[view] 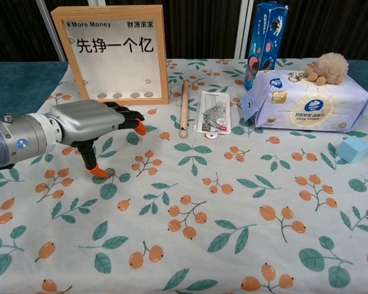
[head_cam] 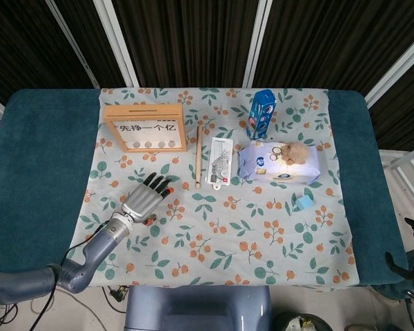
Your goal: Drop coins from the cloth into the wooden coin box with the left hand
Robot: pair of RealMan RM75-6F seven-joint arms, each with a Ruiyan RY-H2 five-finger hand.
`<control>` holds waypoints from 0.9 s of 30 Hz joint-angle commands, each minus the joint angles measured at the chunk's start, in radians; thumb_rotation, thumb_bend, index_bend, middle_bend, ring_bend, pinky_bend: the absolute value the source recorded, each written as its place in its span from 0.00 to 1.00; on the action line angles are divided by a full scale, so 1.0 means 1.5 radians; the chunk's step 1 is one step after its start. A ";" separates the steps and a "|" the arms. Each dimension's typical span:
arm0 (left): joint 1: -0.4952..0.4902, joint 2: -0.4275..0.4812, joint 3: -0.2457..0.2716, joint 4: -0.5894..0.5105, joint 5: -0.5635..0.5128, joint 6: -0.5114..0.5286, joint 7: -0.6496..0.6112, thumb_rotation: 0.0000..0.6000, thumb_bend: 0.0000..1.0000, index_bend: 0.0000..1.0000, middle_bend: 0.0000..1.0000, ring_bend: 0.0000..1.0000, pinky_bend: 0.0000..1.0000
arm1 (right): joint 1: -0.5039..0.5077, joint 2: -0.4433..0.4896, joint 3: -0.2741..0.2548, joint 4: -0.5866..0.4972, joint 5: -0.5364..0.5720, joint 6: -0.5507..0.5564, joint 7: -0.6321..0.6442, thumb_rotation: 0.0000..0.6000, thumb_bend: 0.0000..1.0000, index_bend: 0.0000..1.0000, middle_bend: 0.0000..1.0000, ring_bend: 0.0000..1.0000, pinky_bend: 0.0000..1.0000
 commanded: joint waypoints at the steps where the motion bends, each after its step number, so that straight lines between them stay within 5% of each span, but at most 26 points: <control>1: -0.001 -0.001 0.001 0.001 -0.001 -0.003 0.000 1.00 0.03 0.18 0.00 0.00 0.00 | 0.000 0.000 0.000 0.000 0.000 0.000 0.000 1.00 0.37 0.17 0.05 0.00 0.00; 17: -0.005 -0.002 0.021 0.022 0.050 -0.005 -0.021 1.00 0.03 0.32 0.00 0.00 0.00 | 0.000 0.002 0.000 -0.002 0.001 -0.001 0.003 1.00 0.37 0.17 0.05 0.00 0.00; 27: 0.003 0.000 0.026 0.036 0.067 -0.009 -0.053 1.00 0.03 0.33 0.00 0.00 0.00 | 0.000 0.003 0.000 -0.001 -0.002 0.000 0.002 1.00 0.37 0.17 0.05 0.00 0.00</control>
